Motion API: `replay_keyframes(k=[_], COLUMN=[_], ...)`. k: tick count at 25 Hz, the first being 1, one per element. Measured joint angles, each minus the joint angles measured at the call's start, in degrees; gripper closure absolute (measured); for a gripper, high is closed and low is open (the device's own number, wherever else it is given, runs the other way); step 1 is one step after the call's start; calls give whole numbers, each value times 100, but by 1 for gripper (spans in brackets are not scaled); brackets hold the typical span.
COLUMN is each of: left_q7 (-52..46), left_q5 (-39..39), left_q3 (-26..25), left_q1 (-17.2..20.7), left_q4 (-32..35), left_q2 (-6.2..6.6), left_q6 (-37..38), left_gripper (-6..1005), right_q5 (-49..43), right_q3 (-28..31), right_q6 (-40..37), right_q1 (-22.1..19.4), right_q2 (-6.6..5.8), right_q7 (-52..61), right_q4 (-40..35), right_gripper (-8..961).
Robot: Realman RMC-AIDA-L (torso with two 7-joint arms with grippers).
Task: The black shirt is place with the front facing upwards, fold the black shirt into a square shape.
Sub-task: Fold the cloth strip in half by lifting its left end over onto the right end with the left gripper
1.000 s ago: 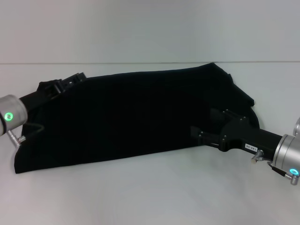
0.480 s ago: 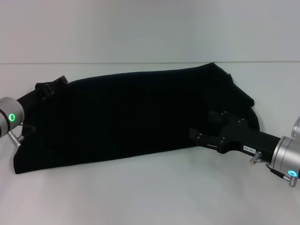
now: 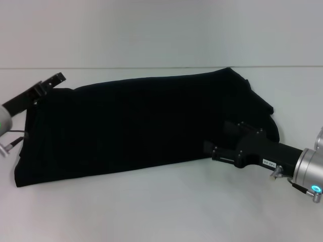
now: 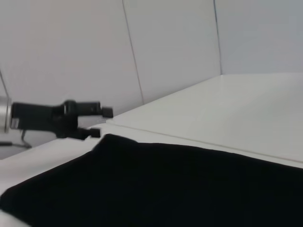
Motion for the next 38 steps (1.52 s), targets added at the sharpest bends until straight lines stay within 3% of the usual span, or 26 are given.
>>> replay_keyframes(k=[8, 16, 23, 38], left_q7=[-2251, -3558, -4224, -4654], left_q5=[1472, 3311, 4096, 4403], left_q3=[-506, -1308, -1359, -1603], left_q1=[577, 642, 643, 638], left_q4=[1303, 1955, 2102, 1844], left_q2=[342, 593, 616, 658], left_q6=[2630, 4190, 4452, 4512], left_gripper=[49, 48, 51, 84], right_q5=[-493, -530, -516, -473], right_q3=[-471, -467, -430, -412], right_q6=[-299, -428, -416, -371], right_q1=[-145, -200, -240, -265], right_q2=[-25, -15, -14, -6], right_q7=[-219, -378, -356, -335], right_q4=[-323, -367, -365, -335], right_gripper=[10, 11, 9, 10])
